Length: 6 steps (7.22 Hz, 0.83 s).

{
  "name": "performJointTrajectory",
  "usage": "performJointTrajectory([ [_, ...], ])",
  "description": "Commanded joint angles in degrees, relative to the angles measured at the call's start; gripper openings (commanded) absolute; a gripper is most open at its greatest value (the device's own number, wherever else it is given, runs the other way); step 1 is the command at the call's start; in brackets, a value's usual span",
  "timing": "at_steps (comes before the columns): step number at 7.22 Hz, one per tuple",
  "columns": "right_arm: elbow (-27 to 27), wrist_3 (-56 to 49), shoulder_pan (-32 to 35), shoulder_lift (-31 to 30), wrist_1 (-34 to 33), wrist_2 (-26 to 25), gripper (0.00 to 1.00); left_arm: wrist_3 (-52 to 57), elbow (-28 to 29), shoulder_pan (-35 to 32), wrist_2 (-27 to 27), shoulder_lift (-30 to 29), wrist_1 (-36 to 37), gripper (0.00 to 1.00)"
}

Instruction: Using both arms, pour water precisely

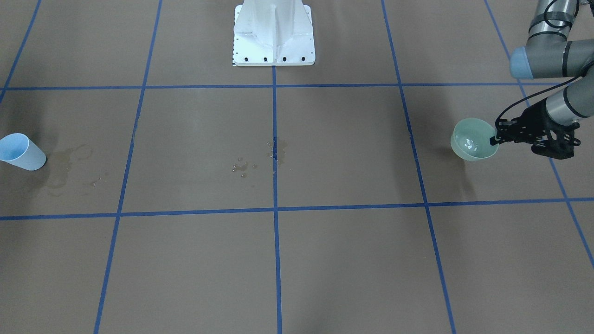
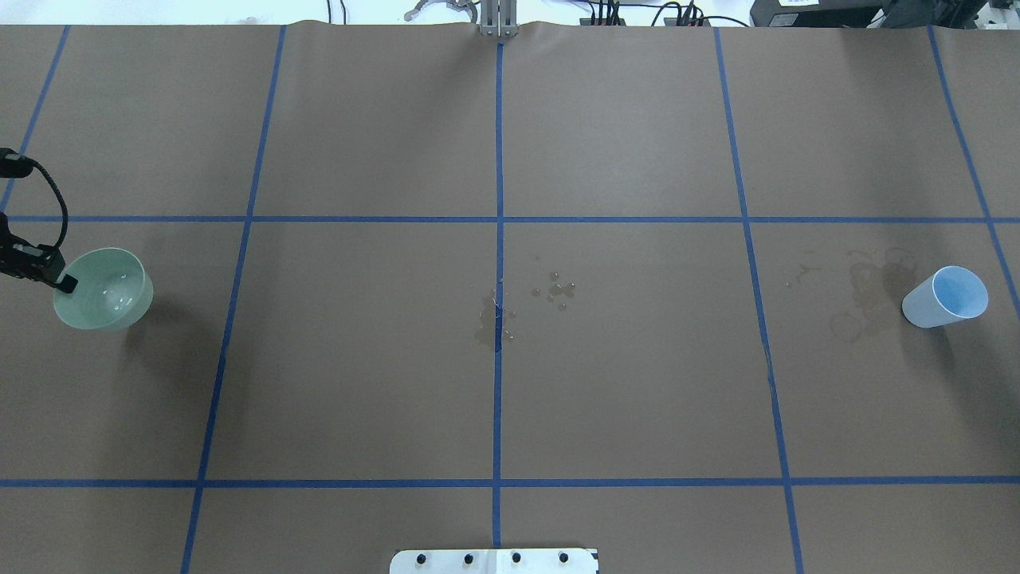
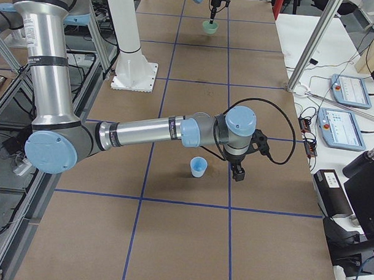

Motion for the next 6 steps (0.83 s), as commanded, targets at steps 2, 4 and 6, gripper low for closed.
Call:
performJointTrajectory([
  [2, 1.94, 0.12, 0.00, -0.20, -1.62, 0.00, 1.00, 1.12, 2.48, -0.47, 0.12, 0.16, 0.00, 0.00],
  [4, 1.94, 0.04, 0.00, -0.11, -1.89, -0.09, 1.00, 1.12, 3.71, -0.47, 0.29, 0.16, 0.00, 0.00],
  [6, 1.94, 0.12, 0.00, -0.20, -1.89, -0.09, 1.00, 1.03, 3.71, -0.38, 0.29, 0.16, 0.00, 0.30],
])
